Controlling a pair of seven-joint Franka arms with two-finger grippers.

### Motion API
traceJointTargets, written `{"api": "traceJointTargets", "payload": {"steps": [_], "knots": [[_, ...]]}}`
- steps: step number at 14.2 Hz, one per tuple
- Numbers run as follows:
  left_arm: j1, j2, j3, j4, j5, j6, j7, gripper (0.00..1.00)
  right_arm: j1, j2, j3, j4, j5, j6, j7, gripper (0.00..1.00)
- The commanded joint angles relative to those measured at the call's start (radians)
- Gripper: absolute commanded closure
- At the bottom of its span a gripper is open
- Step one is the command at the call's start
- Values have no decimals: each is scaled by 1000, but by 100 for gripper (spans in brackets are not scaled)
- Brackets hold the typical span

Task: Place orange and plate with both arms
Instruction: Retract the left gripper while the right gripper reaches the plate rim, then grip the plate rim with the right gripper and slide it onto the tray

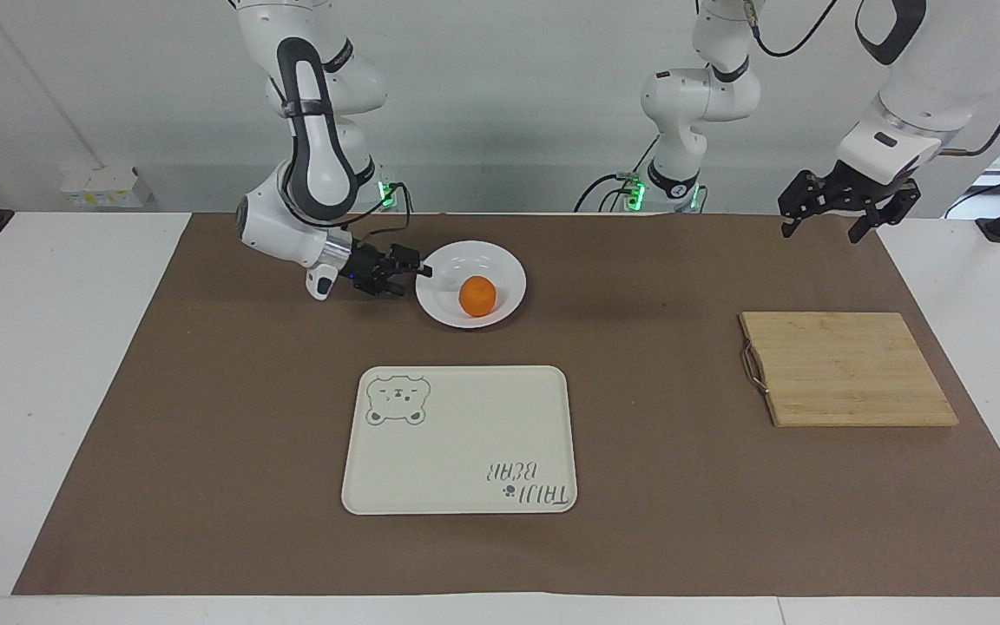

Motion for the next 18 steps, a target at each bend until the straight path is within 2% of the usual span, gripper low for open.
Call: {"api": "traceJointTargets", "payload": {"steps": [1, 6, 7, 11, 12, 14, 16, 18], "knots": [[7, -27, -5, -33, 14, 17, 4, 0, 20, 3, 1, -24, 59, 31, -20, 0], [9, -30, -5, -33, 14, 17, 4, 0, 31, -1, 1, -35, 81, 37, -20, 0], [9, -30, -5, -33, 14, 17, 4, 0, 33, -1, 1, -35, 81, 40, -20, 5], [7, -30, -5, -33, 14, 17, 4, 0, 34, 2, -1, -35, 81, 48, -17, 62], [7, -30, -5, -33, 14, 17, 4, 0, 34, 2, -1, -35, 81, 49, -16, 73], [7, -30, -5, -33, 14, 17, 4, 0, 34, 3, -1, -35, 81, 51, -16, 83], [7, -30, -5, -33, 14, 17, 4, 0, 34, 3, -1, -34, 81, 51, -13, 100], [7, -30, -5, -33, 14, 17, 4, 0, 34, 3, -1, -34, 81, 51, -8, 100]]}}
